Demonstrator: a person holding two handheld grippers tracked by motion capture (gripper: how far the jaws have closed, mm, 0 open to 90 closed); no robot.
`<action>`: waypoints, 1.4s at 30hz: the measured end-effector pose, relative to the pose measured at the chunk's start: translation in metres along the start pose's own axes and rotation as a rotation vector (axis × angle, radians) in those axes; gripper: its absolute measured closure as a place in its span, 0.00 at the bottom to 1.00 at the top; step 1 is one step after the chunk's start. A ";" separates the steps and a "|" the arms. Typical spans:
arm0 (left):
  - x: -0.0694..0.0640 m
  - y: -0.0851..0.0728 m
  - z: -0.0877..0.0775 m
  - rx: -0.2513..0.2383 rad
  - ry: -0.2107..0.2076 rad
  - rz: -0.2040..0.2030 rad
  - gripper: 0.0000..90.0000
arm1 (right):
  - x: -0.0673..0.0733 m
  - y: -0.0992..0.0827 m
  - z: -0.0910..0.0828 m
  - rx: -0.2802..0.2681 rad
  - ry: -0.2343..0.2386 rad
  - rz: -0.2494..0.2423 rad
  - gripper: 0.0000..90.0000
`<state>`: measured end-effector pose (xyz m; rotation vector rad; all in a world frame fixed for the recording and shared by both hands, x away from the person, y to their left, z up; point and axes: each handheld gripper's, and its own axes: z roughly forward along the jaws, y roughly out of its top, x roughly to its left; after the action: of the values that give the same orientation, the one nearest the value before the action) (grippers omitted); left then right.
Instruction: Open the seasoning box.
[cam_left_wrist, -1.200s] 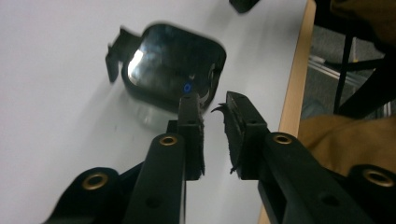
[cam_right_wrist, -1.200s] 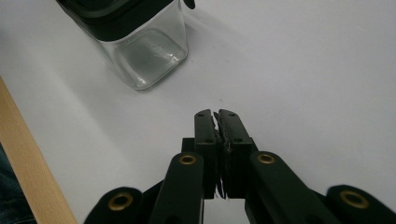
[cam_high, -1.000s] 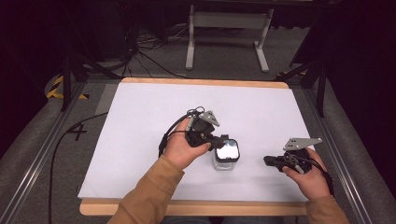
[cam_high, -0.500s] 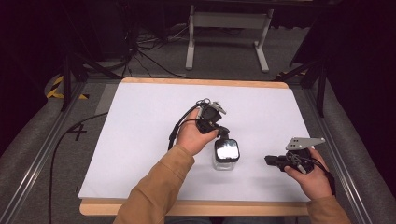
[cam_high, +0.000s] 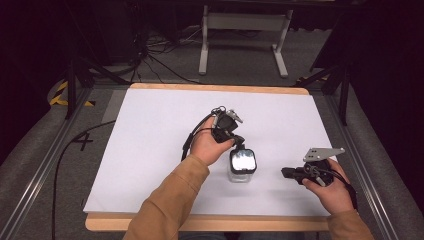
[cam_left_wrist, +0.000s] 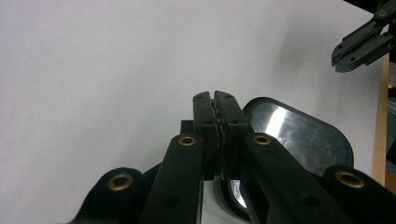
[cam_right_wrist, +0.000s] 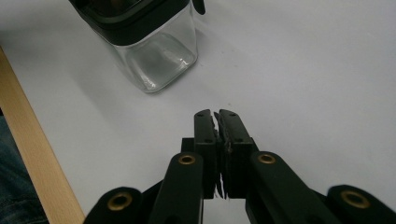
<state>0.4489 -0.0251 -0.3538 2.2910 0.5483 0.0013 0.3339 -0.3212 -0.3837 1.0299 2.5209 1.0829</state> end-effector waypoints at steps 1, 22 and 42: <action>0.000 0.000 0.000 0.002 -0.002 0.002 0.99 | 0.000 0.000 0.000 0.000 -0.001 -0.001 0.97; 0.002 0.004 0.001 0.024 -0.001 -0.037 1.00 | 0.013 0.008 0.008 -0.004 0.029 -0.042 0.98; 0.002 0.002 0.001 0.008 0.001 -0.049 1.00 | 0.043 0.030 0.033 -0.169 0.111 -0.115 1.00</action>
<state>0.4519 -0.0260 -0.3539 2.2846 0.6061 -0.0239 0.3326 -0.2593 -0.3831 0.7904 2.4855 1.3258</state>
